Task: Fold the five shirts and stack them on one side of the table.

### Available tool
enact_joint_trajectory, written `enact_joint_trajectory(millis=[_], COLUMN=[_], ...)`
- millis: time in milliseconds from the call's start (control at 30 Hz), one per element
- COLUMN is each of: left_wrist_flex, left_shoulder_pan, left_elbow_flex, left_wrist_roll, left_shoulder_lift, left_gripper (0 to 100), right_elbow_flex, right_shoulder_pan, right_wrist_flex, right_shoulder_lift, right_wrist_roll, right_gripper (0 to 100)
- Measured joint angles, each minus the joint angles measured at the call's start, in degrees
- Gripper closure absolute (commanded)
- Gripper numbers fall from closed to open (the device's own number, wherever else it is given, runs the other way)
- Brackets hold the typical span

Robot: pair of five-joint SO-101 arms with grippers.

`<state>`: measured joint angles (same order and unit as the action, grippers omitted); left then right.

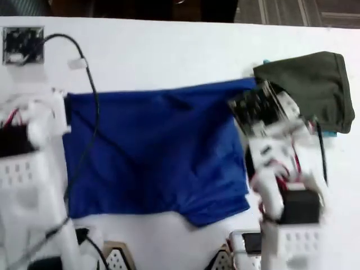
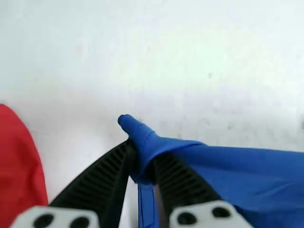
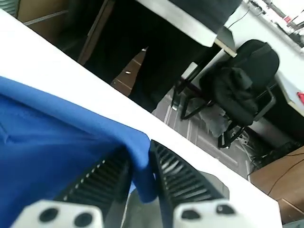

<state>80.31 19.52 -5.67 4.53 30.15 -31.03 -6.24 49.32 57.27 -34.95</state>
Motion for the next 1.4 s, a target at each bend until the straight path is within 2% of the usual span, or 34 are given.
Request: enact_joint_trajectory(millis=[133, 267, 500, 733, 900, 1033, 1233, 1400], left_wrist_flex=[-1.2, -0.5, 8.0, 13.3, 17.3, 20.4, 21.0, 21.1], left_shoulder_pan=[-0.1, -0.2, -0.9, -0.9, -0.7, -0.7, -1.6, -1.4], left_elbow_flex=[7.8, 20.6, 45.5, 59.7, 65.1, 66.5, 65.2, 59.3], left_wrist_roll=[0.1, 0.5, 0.5, 0.5, 0.5, 3.0, 7.8, 8.8], left_shoulder_lift=[-12.9, -25.9, -47.6, -66.1, -75.2, -78.9, -79.6, -76.7], left_gripper=[97, 97, 97, 97, 97, 97, 97, 97], right_elbow_flex=[-0.3, 5.5, 22.2, 29.6, 29.8, 29.8, 30.1, 30.0], right_shoulder_pan=[0.0, 0.0, -0.1, -2.1, -4.6, -5.2, -4.6, -3.6], right_wrist_flex=[-8.3, -10.6, -8.4, -2.3, 1.8, 3.8, 6.9, 13.4], right_shoulder_lift=[-9.9, -22.7, -44.5, -60.5, -66.5, -69.4, -70.0, -67.6], right_wrist_roll=[0.2, 0.2, 0.2, 0.2, 0.4, 3.6, 6.4, 6.6], right_gripper=[98.1, 98.1, 98.1, 98.1, 98.1, 98.1, 98.1, 98.1])
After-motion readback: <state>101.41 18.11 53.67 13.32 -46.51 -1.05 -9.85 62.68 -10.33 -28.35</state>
